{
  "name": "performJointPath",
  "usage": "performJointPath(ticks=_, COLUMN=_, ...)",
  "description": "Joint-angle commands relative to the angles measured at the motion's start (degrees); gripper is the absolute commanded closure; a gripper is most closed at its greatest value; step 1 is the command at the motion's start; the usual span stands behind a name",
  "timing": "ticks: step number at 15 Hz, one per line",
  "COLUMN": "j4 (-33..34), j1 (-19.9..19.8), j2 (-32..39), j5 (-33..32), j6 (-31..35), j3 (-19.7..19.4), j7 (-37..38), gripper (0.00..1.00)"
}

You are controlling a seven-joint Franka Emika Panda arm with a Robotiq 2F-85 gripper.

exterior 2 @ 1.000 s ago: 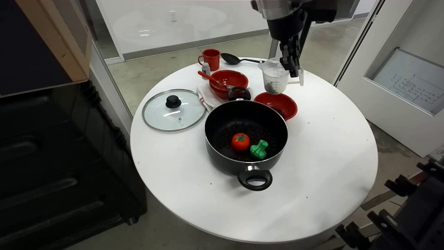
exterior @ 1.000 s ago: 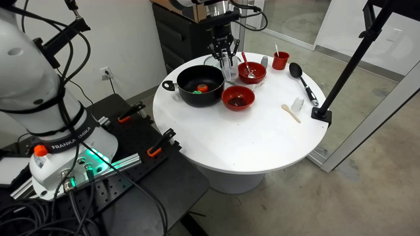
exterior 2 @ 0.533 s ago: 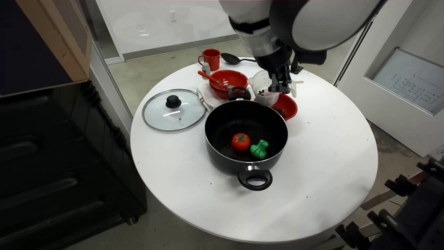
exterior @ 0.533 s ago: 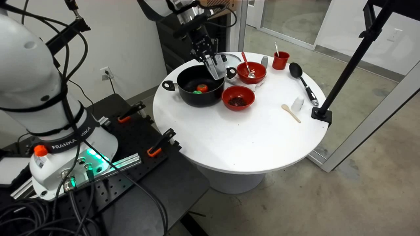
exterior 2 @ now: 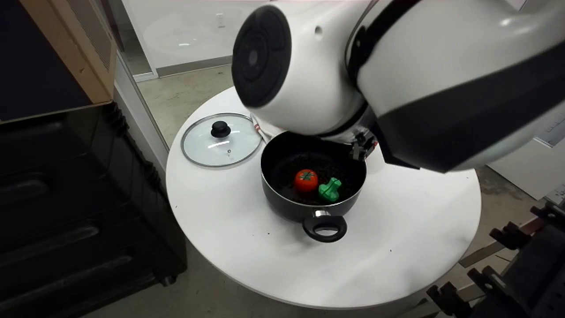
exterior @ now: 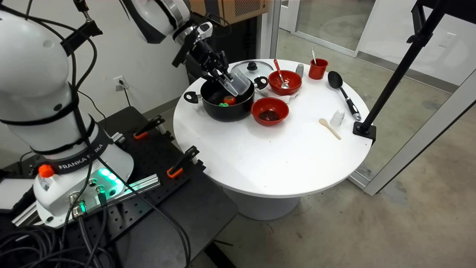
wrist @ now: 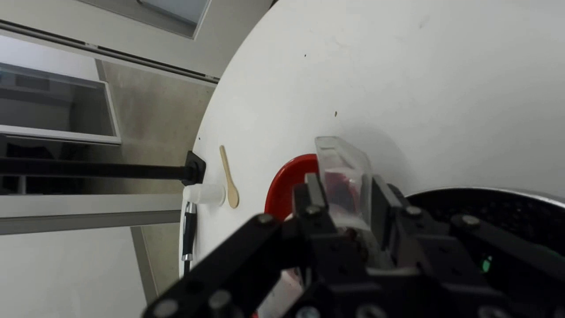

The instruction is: Pour the contents of the clear jar into the pot

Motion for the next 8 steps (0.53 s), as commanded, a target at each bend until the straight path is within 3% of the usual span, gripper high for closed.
performJointPath(ticks=1, j4=-0.94, j1=-0.42, j2=1.76, j5=-1.93, j6=-6.55, j3=4.58, j7=8.9, gripper=0.93)
performJointPath(ticks=8, j4=-0.18, j1=0.69, j2=5.39, j5=-3.4, j6=-16.49, j3=9.32, j7=21.72, gripper=0.93)
